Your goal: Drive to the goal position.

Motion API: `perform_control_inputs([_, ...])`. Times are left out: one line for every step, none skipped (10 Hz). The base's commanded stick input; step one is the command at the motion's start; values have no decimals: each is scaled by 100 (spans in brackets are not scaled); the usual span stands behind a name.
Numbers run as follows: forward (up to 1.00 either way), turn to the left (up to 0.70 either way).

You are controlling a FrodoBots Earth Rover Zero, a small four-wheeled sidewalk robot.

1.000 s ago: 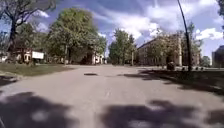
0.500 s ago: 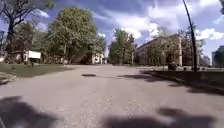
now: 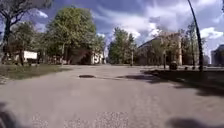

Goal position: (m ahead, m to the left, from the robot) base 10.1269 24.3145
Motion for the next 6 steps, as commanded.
perform_control_inputs([70,6])
perform_control_inputs([70,6])
perform_control_inputs([70,6])
perform_control_inputs([70,6])
perform_control_inputs([70,6])
perform_control_inputs([70,6])
